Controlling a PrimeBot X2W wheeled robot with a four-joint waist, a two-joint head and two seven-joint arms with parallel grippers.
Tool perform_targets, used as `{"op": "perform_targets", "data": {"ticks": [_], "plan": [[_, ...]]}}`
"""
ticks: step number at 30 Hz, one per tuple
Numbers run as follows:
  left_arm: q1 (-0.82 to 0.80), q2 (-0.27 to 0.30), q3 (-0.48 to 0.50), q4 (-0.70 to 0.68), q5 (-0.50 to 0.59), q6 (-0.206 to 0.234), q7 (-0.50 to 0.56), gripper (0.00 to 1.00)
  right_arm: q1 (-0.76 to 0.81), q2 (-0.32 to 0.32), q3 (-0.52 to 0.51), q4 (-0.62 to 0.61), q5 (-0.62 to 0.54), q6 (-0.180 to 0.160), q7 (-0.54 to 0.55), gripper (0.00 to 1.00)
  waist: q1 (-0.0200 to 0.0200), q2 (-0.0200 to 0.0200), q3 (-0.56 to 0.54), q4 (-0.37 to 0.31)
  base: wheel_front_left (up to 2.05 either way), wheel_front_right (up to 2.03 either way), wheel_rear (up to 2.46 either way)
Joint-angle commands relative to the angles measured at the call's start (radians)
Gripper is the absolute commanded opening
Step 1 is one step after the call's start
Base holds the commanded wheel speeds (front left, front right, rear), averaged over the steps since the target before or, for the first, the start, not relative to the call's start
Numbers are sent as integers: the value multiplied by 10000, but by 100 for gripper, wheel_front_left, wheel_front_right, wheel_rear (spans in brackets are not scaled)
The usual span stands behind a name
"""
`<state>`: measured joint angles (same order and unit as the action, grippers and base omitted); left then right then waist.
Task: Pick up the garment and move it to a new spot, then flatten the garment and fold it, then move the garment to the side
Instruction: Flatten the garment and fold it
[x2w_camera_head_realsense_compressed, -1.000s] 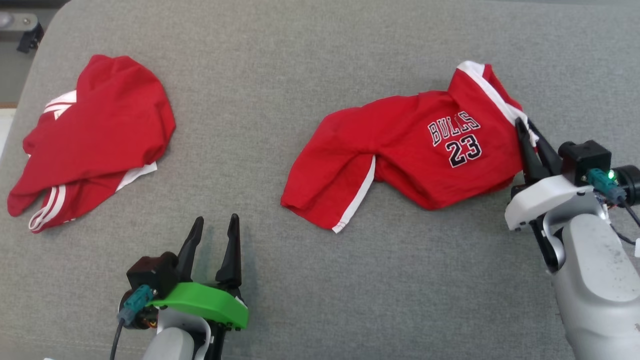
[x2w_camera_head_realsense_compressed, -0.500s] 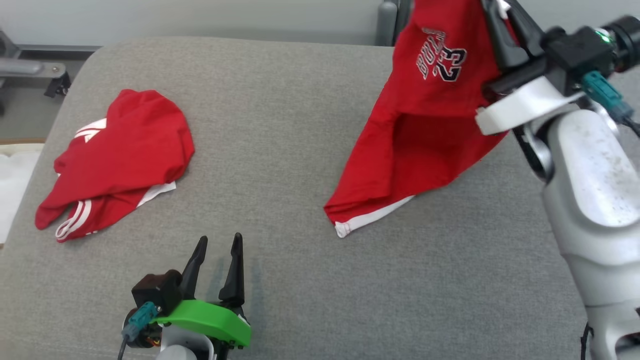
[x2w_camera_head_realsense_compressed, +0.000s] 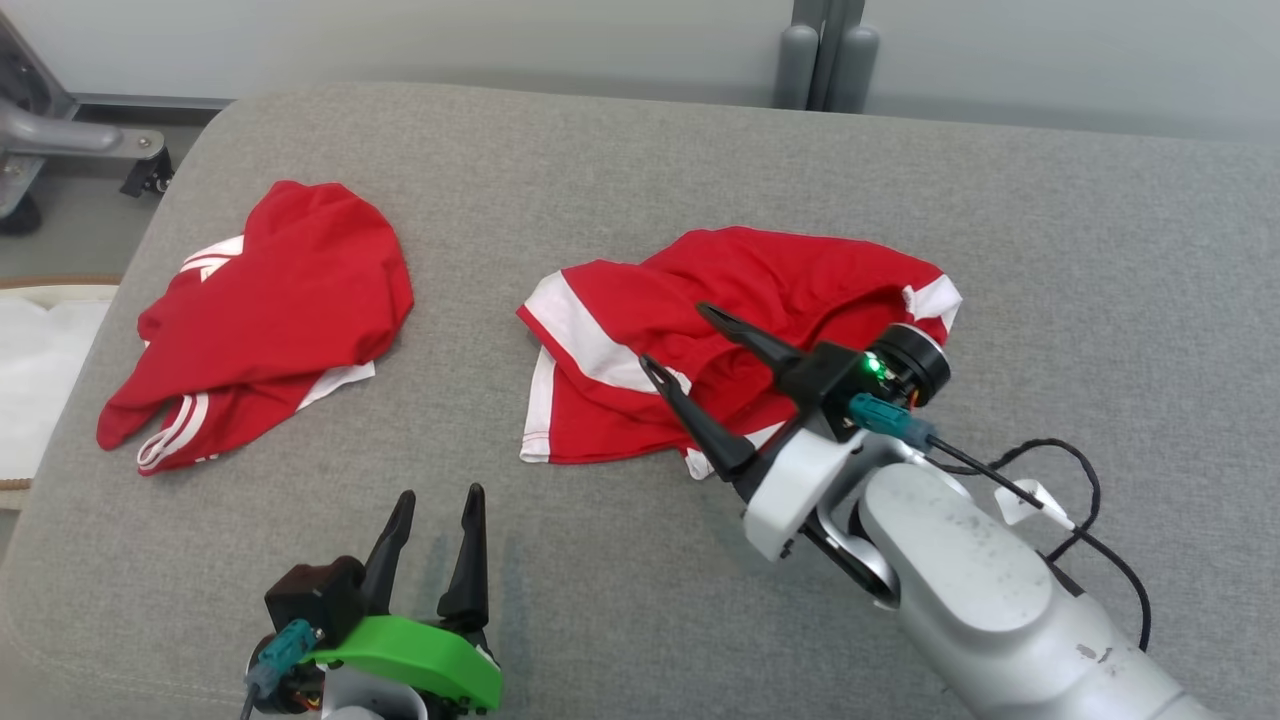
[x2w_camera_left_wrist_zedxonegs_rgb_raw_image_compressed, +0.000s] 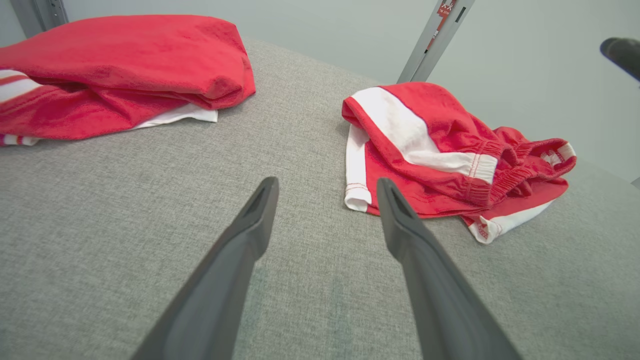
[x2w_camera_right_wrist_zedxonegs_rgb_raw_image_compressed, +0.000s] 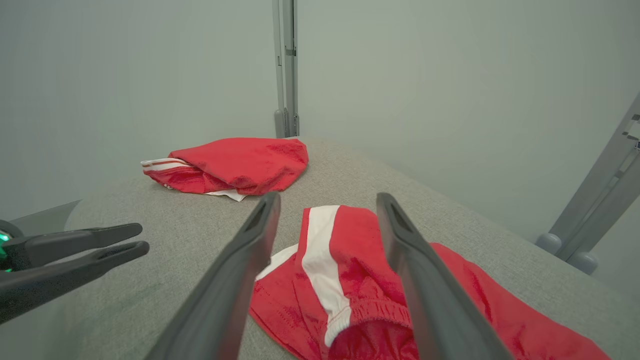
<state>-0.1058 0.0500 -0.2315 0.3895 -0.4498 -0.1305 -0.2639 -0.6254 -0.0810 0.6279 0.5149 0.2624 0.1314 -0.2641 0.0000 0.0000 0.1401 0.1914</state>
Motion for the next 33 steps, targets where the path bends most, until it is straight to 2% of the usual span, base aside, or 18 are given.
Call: {"op": "perform_targets", "data": {"ticks": [1,9,18,26,27,28,29,30,32,33], "plan": [[-36,22,3,-54,-33,-5,-9,100,112,-193,-103,40,70,-15,-5,100,0,0,40,-45,0,0,0],[-304,22,-78,-164,-91,-5,-8,100,430,-474,-638,440,-133,-14,-5,100,0,0,437,-51,0,0,0],[-485,22,-168,-180,-165,-5,-8,100,883,-224,-359,994,116,-14,-5,100,0,0,776,265,0,0,0],[-609,22,-250,-160,-196,-5,-8,100,626,72,-705,1452,-24,-14,-5,100,0,0,1048,685,0,0,0],[-640,20,-270,-146,-222,-5,-9,100,580,114,-726,1621,-81,-14,-5,91,0,0,1082,758,0,0,0],[-667,22,-291,-134,-249,-5,-8,100,523,161,-756,1736,-129,-14,-5,72,0,0,1116,826,0,0,0],[-697,22,-320,-133,-257,-5,-9,100,445,187,-822,1859,-164,-14,-5,62,0,0,1158,895,0,0,0],[-712,21,-345,-133,-257,-5,-9,100,386,195,-849,1986,-230,-14,-5,47,0,0,1182,944,0,0,0],[-694,21,-377,-121,-286,-5,-8,100,276,226,-945,2156,-301,-14,-5,31,0,0,1219,1031,0,0,0],[-683,23,-376,-120,-307,-5,-9,100,245,246,-976,2207,-337,-14,-5,14,0,0,1236,1060,0,0,0]]}}
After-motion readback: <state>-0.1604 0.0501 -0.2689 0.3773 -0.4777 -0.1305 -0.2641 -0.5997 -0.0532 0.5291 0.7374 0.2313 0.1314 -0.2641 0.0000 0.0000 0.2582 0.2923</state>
